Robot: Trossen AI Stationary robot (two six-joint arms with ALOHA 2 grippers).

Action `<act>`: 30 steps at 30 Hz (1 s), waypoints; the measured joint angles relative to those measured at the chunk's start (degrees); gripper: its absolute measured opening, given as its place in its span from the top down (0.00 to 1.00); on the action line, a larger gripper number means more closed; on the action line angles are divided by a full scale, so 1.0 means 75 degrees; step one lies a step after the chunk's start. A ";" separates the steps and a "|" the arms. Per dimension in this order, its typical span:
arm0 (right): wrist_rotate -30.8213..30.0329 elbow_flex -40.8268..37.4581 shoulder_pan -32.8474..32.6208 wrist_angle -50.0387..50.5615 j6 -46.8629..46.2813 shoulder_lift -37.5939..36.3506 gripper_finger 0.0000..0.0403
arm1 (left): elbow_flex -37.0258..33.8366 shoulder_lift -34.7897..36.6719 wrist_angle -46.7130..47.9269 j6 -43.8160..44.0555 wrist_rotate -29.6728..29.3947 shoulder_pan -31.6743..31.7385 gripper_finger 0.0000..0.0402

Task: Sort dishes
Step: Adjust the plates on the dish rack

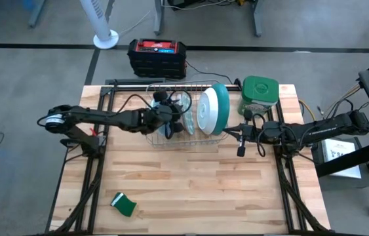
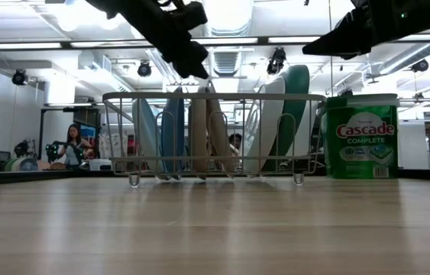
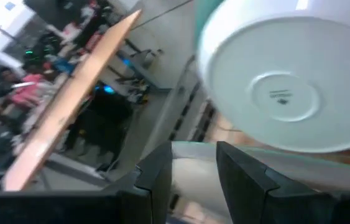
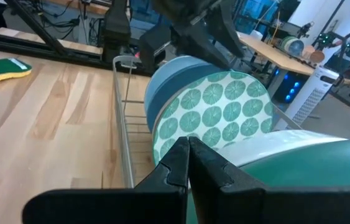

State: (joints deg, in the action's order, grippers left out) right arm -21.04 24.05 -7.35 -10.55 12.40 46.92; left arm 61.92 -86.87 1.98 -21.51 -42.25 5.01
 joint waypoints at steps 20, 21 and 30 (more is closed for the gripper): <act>-0.0003 0.0001 -0.0001 0.0006 -0.0092 0.0000 1.00 | 0.1058 -0.1022 0.0648 -0.0186 0.0172 0.0282 0.71; -0.0003 0.0000 -0.0003 0.0006 -0.0098 0.0000 1.00 | 0.1235 -0.1156 0.0854 -0.0181 0.0176 0.0301 0.71; -0.0003 -0.0015 0.0000 0.0068 -0.0156 0.0000 1.00 | 0.2151 -0.1843 0.1623 -0.0092 0.0217 0.0401 0.71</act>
State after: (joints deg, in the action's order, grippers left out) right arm -21.06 23.94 -7.36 -10.04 11.23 46.92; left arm 78.06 -100.69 14.15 -22.20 -40.63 8.02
